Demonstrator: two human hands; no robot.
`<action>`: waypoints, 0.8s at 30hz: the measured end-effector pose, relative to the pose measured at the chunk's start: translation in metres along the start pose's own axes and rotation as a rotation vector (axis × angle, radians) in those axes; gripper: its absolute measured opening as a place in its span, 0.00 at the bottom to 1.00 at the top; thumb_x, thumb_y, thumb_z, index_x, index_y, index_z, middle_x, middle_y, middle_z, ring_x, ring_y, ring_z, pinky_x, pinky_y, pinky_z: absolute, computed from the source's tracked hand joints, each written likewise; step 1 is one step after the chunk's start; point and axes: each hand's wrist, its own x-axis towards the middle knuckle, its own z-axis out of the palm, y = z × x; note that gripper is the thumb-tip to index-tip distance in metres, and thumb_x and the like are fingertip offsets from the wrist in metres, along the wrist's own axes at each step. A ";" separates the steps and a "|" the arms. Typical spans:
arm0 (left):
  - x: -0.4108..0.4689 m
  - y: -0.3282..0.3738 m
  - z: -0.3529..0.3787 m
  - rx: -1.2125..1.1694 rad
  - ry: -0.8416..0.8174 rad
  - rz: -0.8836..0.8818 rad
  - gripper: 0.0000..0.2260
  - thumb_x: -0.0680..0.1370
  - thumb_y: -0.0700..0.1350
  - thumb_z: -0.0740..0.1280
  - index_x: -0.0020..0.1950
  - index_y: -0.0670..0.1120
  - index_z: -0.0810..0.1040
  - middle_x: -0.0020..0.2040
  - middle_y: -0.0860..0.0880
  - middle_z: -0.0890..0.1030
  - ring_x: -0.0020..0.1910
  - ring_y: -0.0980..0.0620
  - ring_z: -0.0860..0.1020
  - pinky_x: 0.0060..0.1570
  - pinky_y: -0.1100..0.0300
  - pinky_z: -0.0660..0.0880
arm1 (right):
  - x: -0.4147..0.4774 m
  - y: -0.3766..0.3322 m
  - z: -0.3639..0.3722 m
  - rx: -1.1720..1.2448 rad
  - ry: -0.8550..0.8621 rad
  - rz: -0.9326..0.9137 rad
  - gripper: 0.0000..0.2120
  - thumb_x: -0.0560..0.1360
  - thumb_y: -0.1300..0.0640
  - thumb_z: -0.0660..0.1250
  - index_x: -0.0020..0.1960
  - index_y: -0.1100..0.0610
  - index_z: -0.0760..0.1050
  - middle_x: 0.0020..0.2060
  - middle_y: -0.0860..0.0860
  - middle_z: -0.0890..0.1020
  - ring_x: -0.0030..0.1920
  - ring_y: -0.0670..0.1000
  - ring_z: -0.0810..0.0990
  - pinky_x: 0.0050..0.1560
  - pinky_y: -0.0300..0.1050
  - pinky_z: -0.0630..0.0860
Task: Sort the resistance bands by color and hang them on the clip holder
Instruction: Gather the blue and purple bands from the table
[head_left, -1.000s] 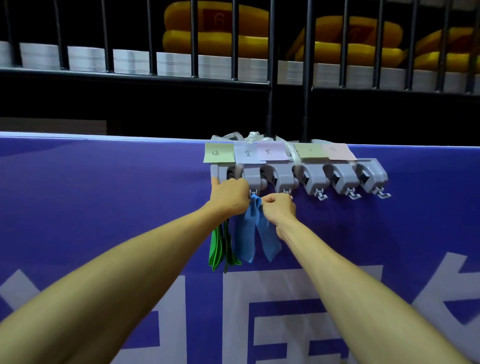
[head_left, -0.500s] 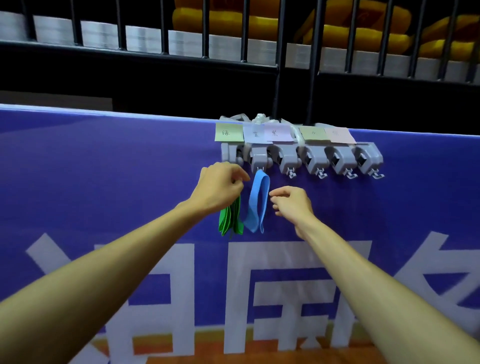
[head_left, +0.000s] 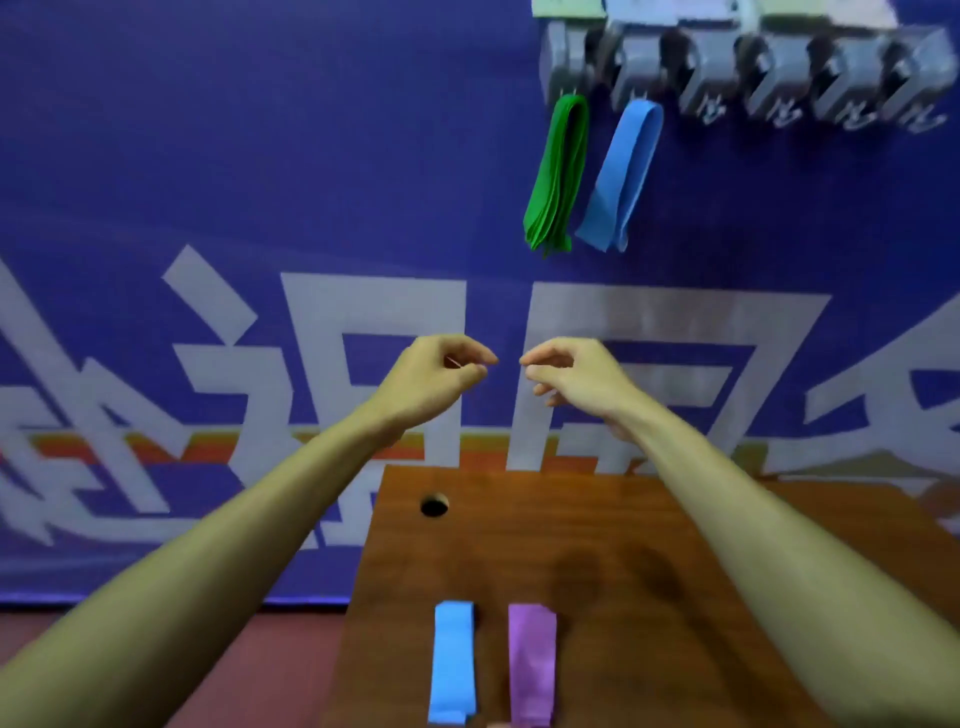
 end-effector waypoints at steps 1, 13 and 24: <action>-0.008 -0.016 0.004 -0.014 -0.023 -0.051 0.07 0.78 0.42 0.65 0.53 0.50 0.81 0.44 0.53 0.81 0.44 0.58 0.79 0.41 0.67 0.73 | -0.005 0.009 0.015 -0.014 -0.028 0.017 0.06 0.78 0.59 0.66 0.54 0.54 0.79 0.46 0.48 0.82 0.44 0.47 0.83 0.44 0.42 0.81; -0.111 -0.173 0.071 -0.147 -0.278 -0.534 0.06 0.79 0.40 0.63 0.53 0.46 0.78 0.48 0.46 0.80 0.43 0.54 0.78 0.40 0.67 0.72 | -0.073 0.133 0.144 0.150 -0.134 0.392 0.06 0.77 0.64 0.65 0.51 0.57 0.79 0.42 0.52 0.81 0.40 0.47 0.80 0.39 0.39 0.77; -0.132 -0.252 0.134 -0.126 -0.285 -0.744 0.07 0.77 0.35 0.63 0.45 0.45 0.78 0.38 0.49 0.79 0.34 0.56 0.74 0.32 0.68 0.71 | -0.108 0.227 0.196 0.226 -0.150 0.612 0.08 0.76 0.65 0.64 0.51 0.57 0.79 0.37 0.49 0.81 0.42 0.50 0.81 0.43 0.45 0.79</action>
